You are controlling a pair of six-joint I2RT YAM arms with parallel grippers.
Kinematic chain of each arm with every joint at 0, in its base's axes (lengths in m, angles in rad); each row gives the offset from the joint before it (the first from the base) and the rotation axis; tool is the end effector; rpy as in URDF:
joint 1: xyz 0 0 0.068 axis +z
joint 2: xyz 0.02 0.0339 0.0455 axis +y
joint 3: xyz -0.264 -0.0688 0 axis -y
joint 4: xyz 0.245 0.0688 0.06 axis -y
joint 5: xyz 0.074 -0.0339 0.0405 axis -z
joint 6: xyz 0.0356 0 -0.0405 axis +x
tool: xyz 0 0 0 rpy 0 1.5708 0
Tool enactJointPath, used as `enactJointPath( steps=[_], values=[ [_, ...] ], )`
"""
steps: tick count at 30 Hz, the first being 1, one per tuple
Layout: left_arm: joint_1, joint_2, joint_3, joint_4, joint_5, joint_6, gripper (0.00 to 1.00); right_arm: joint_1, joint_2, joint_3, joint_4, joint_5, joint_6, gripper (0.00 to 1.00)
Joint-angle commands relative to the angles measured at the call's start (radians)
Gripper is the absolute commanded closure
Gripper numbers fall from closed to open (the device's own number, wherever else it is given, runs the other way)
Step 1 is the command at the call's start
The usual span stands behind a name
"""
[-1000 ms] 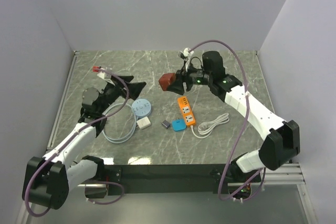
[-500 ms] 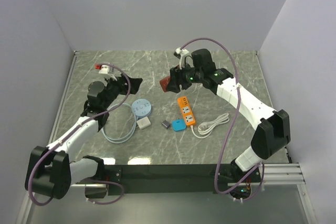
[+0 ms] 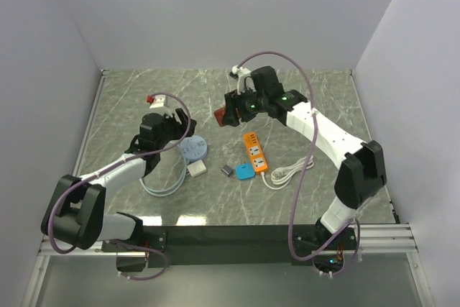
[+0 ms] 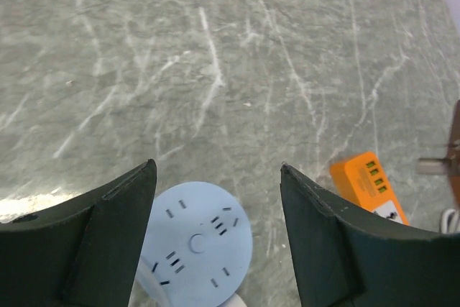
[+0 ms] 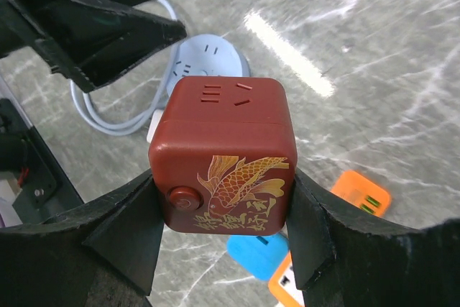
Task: Insert the plug
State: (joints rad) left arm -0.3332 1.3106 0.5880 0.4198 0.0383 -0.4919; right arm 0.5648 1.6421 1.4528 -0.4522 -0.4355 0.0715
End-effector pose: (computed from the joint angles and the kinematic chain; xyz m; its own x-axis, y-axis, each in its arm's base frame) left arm 0.2643 -0.0929 0.2189 -0.4191 -0.3544 -0.8359 0.1854 0.8679 -0.4609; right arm 0.3095 0.2139 0.3261 -0.5592 -0.2777 -0.7811 -0.7327 0.6063 0.3090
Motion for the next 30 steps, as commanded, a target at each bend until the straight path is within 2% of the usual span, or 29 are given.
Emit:
enactJointPath(
  steps=[1,6,9,24,30],
  values=[
    [0.002,-0.046,-0.03,-0.006,-0.093,-0.03,0.25,0.05,0.056,0.104,-0.023,0.04,0.002,1.0],
    [0.011,-0.106,-0.089,-0.023,-0.181,-0.08,0.18,0.098,0.16,0.21,-0.08,0.075,0.007,1.0],
    [0.037,-0.126,-0.115,-0.024,-0.18,-0.097,0.14,0.122,0.209,0.268,-0.121,0.107,0.005,1.0],
    [0.071,-0.109,-0.2,0.05,-0.104,-0.125,0.19,0.201,0.478,0.57,-0.373,0.164,0.017,1.0],
    [0.077,-0.088,-0.206,0.076,-0.077,-0.128,0.22,0.202,0.501,0.587,-0.414,0.164,0.033,1.0]
  ],
)
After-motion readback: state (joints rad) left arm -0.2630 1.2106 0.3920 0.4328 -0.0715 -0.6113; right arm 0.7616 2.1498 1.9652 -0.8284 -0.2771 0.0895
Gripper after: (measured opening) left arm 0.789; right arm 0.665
